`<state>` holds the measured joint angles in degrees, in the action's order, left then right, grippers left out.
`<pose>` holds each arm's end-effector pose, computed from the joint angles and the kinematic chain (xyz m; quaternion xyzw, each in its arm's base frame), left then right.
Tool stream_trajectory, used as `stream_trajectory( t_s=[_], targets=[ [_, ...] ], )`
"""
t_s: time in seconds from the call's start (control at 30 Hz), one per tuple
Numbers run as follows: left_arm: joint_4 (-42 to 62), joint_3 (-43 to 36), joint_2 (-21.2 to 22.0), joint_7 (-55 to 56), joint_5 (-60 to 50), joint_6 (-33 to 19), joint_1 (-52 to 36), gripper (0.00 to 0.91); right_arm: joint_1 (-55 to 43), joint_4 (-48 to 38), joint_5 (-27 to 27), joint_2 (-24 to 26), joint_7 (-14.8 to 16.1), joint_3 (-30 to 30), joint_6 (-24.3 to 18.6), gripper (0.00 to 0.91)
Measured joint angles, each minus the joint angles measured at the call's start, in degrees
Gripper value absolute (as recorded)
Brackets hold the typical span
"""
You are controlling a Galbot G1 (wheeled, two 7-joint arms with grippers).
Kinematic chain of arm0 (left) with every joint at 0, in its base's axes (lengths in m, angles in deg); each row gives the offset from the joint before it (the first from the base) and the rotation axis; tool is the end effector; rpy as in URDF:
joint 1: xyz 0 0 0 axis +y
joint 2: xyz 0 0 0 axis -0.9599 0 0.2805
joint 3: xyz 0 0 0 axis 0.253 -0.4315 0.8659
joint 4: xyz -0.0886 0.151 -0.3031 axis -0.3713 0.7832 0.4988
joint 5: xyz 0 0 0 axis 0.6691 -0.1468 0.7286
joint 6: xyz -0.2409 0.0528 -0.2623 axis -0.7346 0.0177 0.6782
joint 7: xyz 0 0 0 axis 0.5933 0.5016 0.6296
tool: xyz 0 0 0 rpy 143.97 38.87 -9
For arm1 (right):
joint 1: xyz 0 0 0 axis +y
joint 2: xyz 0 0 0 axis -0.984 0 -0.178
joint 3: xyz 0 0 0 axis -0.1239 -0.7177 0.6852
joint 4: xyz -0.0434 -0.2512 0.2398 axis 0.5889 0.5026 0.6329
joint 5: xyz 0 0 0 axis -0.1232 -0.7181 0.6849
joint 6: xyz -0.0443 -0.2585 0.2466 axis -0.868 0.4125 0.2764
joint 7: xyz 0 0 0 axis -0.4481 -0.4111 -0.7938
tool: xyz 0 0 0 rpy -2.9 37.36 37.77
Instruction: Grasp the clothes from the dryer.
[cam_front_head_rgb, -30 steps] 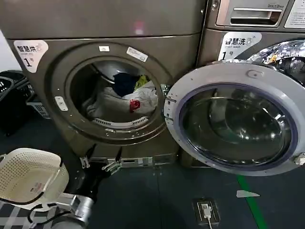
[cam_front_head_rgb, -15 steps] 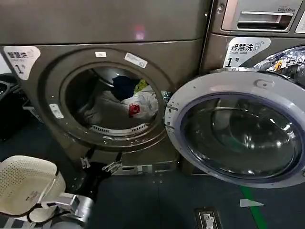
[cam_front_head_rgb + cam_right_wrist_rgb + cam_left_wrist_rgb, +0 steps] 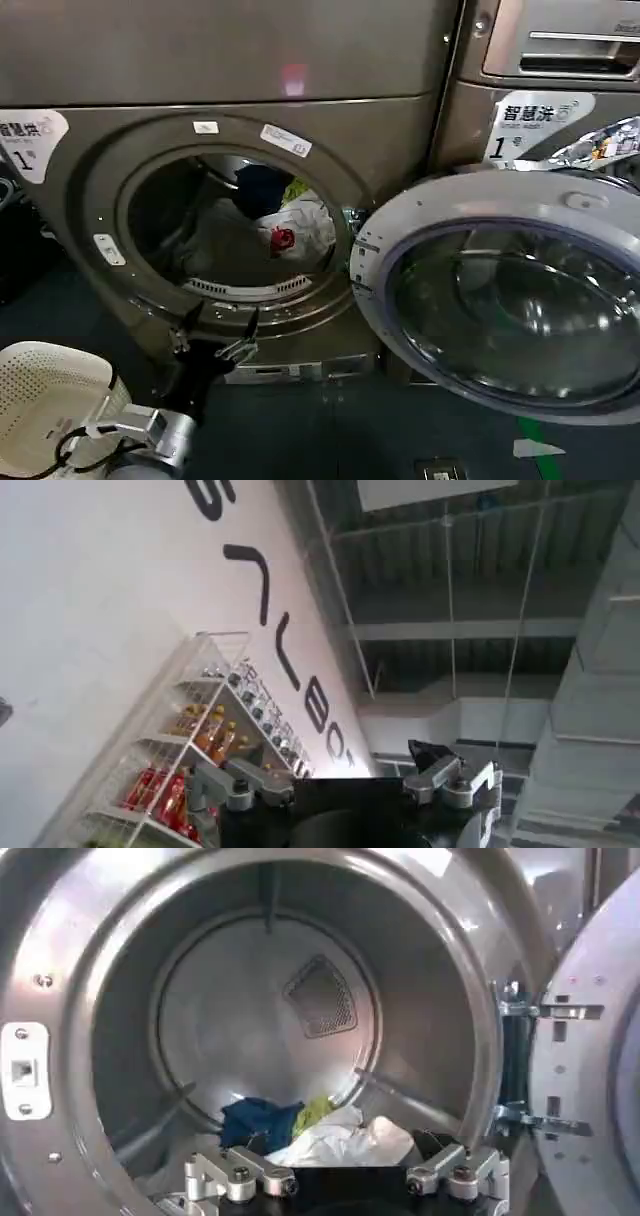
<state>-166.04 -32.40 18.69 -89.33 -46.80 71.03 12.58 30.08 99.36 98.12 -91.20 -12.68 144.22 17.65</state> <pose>0.1749 -0.0005 -0.2025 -0.1147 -0.9930 -0.0035 0.0275 -0.0520 -0.4541 0.0450 0.4981 0.7726 -0.3245 0.2226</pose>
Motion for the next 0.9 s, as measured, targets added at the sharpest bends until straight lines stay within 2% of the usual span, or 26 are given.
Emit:
stream_trajectory(
  t_s=[0.63,0.77,0.9],
  targets=[
    [-0.3,0.1,0.0,-0.2,-1.2,1.1,-0.1,0.907,0.6,-0.3,0.0,0.0,0.0,1.3,0.3,0.907],
    [-0.7,0.0,-0.3,-0.8,-3.7,1.2,-0.5,0.907,0.4,0.1,-0.5,-0.2,-0.4,1.9,1.0,0.907],
    [-0.1,0.2,-0.4,-2.8,-11.4,0.3,-1.5,0.907,0.5,0.4,-2.3,0.0,-1.1,2.7,2.0,0.907]
  ],
)
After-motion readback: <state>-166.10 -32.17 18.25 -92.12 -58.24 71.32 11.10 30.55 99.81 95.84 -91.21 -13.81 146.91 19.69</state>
